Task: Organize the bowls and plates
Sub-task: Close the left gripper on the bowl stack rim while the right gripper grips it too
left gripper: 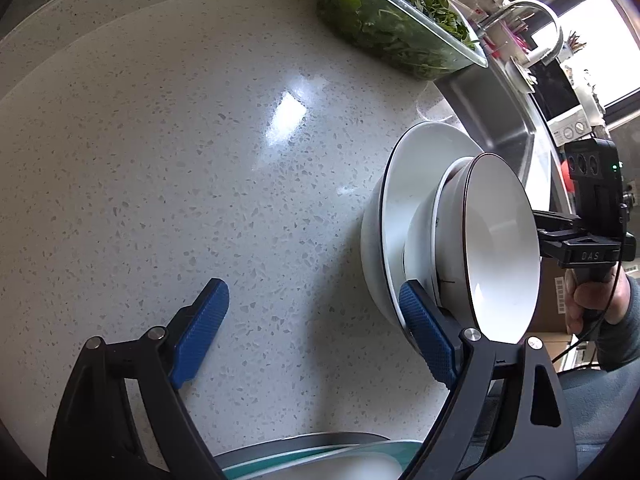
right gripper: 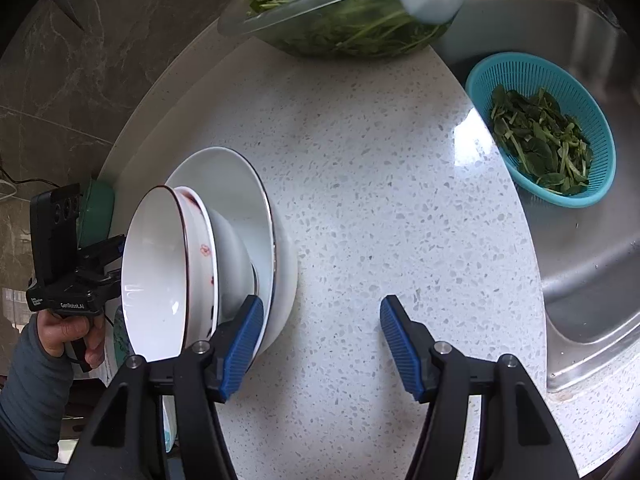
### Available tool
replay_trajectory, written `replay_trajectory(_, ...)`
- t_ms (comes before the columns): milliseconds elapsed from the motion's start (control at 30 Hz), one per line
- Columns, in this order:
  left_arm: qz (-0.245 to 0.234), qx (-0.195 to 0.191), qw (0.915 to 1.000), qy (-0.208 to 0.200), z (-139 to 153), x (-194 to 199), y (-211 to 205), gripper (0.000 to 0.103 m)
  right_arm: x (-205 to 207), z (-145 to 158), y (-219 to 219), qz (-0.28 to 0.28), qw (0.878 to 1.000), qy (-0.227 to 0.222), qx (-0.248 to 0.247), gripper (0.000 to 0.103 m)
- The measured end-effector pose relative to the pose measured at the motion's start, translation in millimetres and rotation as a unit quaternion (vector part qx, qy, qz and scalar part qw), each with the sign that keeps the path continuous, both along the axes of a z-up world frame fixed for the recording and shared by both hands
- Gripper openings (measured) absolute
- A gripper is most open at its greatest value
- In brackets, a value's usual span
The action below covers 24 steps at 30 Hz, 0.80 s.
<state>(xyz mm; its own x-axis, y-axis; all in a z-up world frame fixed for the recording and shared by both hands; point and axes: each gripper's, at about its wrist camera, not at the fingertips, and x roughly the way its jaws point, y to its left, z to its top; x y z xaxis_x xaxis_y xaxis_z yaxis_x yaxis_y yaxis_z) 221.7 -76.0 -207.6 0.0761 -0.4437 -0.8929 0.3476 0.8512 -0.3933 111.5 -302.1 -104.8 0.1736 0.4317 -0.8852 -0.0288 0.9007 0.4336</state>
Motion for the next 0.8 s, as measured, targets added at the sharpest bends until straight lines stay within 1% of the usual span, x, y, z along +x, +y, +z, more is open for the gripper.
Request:
replay_trajectory(133, 0.004, -0.006, 1.0000, -0.004, -0.9, 2.0, -0.7, 0.086, 2.5, -6.1, 0.6, -0.007, 1.000, 0.007, 0.011, 0.063)
replay_trajectory(167, 0.006, -0.009, 0.9999, -0.004, -0.8, 1.6, 0.9, 0.084, 3.3, -7.2, 0.5, -0.007, 1.000, 0.008, 0.012, 0.063)
replay_trajectory(333, 0.003, -0.031, 0.9995, -0.005, 1.6, 1.3, 3.3, 0.070, 8.0, -7.5, 1.1, -0.006, 1.000, 0.000, 0.013, 0.062)
replay_trajectory(367, 0.002, -0.032, 0.9994, -0.008, 2.6, 0.9, 3.0, 0.069, 9.0, -7.4, 1.7, -0.004, 1.000, -0.003, 0.011, 0.062)
replay_trajectory(433, -0.001, -0.039, 0.9992, -0.007, 4.1, 1.5, 0.9, 0.059, 10.9, -7.0, 3.3, 0.002, 1.000, -0.006, 0.004, 0.061)
replay_trajectory(467, -0.003, -0.040, 0.9992, -0.009, 5.7, 1.8, -0.6, 0.058, 11.4, -6.8, 4.0, 0.004, 1.000, -0.008, 0.000, 0.061)
replay_trajectory(500, -0.004, -0.038, 0.9992, -0.012, 6.5, 3.1, -2.8, 0.055, 11.9, -6.7, 5.4, 0.008, 1.000, -0.010, -0.003, 0.061)
replay_trajectory(533, -0.007, -0.044, 0.9990, -0.012, 7.5, 4.2, -4.3, 0.049, 12.2, -6.9, 6.2, 0.009, 1.000, -0.010, -0.003, 0.060)
replay_trajectory(667, -0.013, -0.041, 0.9990, -0.010, 7.2, 7.0, -12.1, 0.046, 14.4, -6.5, 11.7, 0.021, 1.000, -0.016, -0.016, 0.059)
replay_trajectory(767, -0.021, -0.035, 0.9991, -0.008, 4.6, 5.9, -21.7, 0.040, 14.8, -6.0, 19.1, 0.035, 0.999, -0.023, -0.035, 0.057)
replay_trajectory(800, -0.022, -0.037, 0.9991, -0.006, 3.7, 6.3, -24.3, 0.036, 15.2, -5.9, 21.6, 0.039, 0.998, -0.024, -0.038, 0.054)
